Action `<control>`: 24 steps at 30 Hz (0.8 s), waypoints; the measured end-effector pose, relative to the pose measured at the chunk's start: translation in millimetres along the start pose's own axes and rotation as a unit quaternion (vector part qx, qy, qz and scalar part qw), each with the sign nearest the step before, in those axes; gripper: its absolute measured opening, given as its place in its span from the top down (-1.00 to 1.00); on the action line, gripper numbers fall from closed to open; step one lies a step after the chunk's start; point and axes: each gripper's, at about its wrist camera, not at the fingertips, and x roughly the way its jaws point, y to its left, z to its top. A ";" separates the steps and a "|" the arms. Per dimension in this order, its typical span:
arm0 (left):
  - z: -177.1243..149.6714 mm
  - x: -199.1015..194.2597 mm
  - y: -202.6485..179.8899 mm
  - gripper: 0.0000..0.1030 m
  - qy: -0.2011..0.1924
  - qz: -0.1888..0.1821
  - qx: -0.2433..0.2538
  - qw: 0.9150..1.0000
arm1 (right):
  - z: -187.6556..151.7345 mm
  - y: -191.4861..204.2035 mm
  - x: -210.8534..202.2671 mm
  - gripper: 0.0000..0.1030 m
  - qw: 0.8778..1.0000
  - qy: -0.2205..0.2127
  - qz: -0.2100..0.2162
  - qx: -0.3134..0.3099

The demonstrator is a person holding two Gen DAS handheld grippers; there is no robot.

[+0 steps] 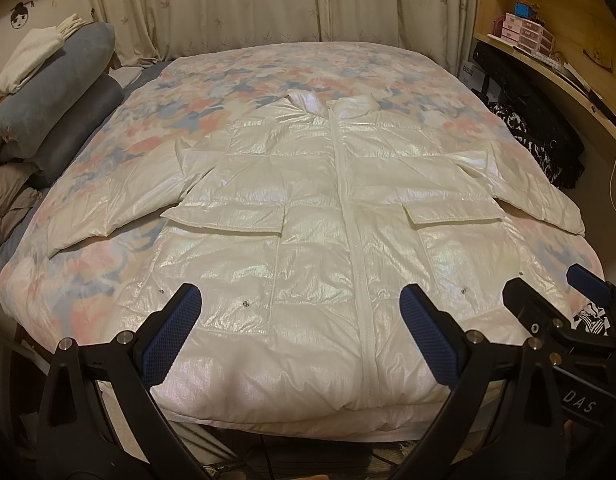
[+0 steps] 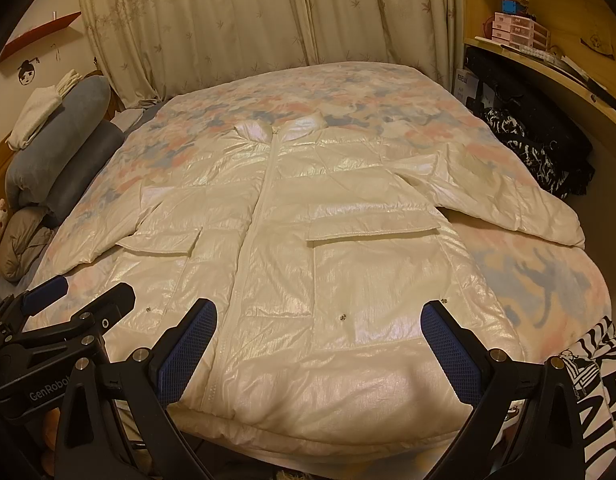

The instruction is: Fold large clothes

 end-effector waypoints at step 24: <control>0.5 5.2 1.4 -0.90 0.019 -0.005 -0.008 1.000 | -8.5 3.0 9.4 -1.00 1.000 0.010 0.004 0.002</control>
